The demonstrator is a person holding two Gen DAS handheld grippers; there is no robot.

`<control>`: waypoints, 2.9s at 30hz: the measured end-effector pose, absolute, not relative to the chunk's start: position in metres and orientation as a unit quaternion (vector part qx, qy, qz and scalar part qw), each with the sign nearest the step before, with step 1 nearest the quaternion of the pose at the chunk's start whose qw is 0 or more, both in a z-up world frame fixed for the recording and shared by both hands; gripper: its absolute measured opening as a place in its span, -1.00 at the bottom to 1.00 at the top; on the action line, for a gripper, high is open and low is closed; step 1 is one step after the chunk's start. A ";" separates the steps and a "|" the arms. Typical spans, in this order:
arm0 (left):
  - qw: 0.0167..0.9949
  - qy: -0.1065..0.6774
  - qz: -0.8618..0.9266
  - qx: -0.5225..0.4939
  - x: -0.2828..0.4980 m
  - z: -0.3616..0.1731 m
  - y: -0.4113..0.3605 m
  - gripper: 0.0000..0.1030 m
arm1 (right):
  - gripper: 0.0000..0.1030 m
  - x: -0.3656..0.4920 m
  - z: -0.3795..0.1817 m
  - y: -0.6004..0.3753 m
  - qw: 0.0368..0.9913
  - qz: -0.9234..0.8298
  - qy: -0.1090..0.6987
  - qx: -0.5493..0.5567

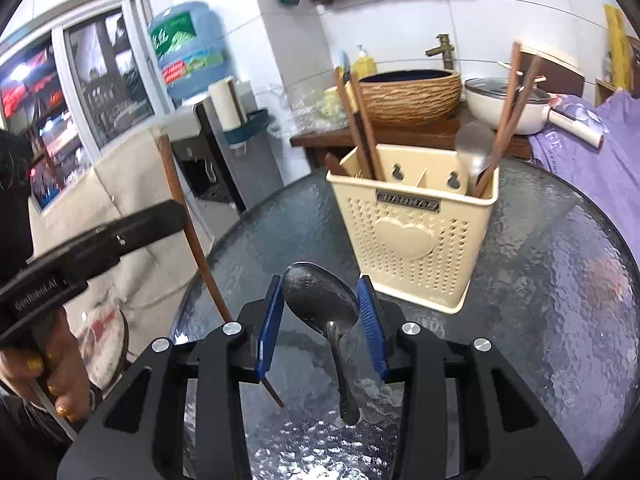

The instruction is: Organize utensils

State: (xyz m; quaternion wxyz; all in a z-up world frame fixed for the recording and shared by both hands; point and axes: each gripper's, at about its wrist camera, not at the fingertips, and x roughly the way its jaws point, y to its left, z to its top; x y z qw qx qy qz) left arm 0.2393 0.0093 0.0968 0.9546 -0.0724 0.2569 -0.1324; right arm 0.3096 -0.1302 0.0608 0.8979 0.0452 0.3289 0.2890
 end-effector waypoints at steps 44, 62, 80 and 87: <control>0.969 0.216 -0.073 -0.096 0.385 0.123 -0.020 -0.88 | -0.25 0.401 0.081 -0.161 0.967 0.142 0.194 0.081; 0.972 0.196 -0.085 -0.096 0.350 0.122 -0.006 0.14 | 0.09 0.369 0.068 -0.168 0.972 0.137 0.186 0.046; 0.974 0.218 -0.047 -0.036 0.192 0.024 0.028 0.87 | 0.89 0.193 0.007 -0.181 0.971 0.113 0.208 -0.019; 0.979 0.197 0.011 -0.044 0.128 -0.004 0.032 0.87 | 0.89 0.113 -0.007 -0.186 0.981 0.096 0.169 -0.015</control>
